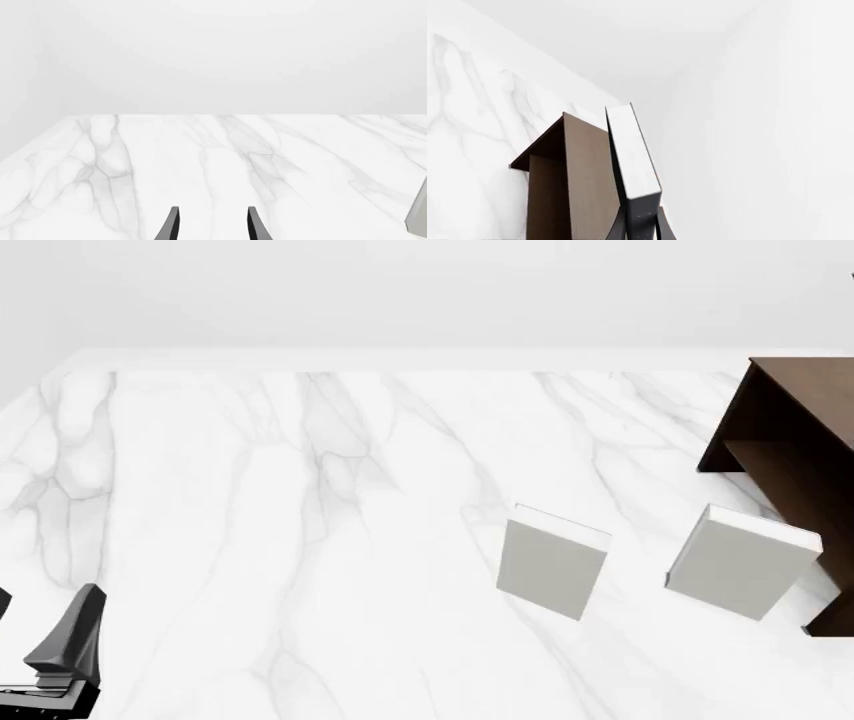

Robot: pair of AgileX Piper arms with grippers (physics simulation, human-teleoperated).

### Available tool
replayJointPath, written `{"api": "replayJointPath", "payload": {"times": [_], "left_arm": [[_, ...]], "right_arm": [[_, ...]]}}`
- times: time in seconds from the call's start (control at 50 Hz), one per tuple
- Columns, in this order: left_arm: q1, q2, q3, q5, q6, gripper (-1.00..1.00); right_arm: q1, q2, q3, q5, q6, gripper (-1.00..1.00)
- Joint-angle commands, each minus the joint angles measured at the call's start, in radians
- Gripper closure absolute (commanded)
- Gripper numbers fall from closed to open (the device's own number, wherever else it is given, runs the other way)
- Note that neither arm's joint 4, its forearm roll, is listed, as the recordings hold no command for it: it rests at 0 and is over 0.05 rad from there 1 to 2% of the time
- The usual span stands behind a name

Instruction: Pick up the book on the left and place it on top of the shelf.

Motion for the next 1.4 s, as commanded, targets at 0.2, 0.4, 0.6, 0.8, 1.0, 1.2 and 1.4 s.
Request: {"api": "replayJointPath", "payload": {"times": [0.2,0.4,0.6,0.8,1.0,1.2,1.4], "left_arm": [[0.000,0.000,0.000,0.000,0.000,-1.00],[0.000,0.000,0.000,0.000,0.000,-1.00],[0.000,0.000,0.000,0.000,0.000,-1.00],[0.000,0.000,0.000,0.000,0.000,-1.00],[0.000,0.000,0.000,0.000,0.000,-1.00],[0.000,0.000,0.000,0.000,0.000,-1.00],[0.000,0.000,0.000,0.000,0.000,-1.00]], "right_arm": [[-0.055,0.042,-0.027,-0.039,-0.024,1.00],[-0.067,0.082,-0.039,-0.064,-0.047,1.00],[-0.090,0.087,-0.030,-0.074,-0.075,1.00],[-0.105,0.120,-0.044,-0.089,-0.090,1.00],[-0.100,0.169,-0.057,-0.116,-0.102,1.00],[-0.117,0.193,-0.064,-0.125,-0.125,1.00],[-0.144,0.206,-0.045,-0.162,-0.133,1.00]]}}
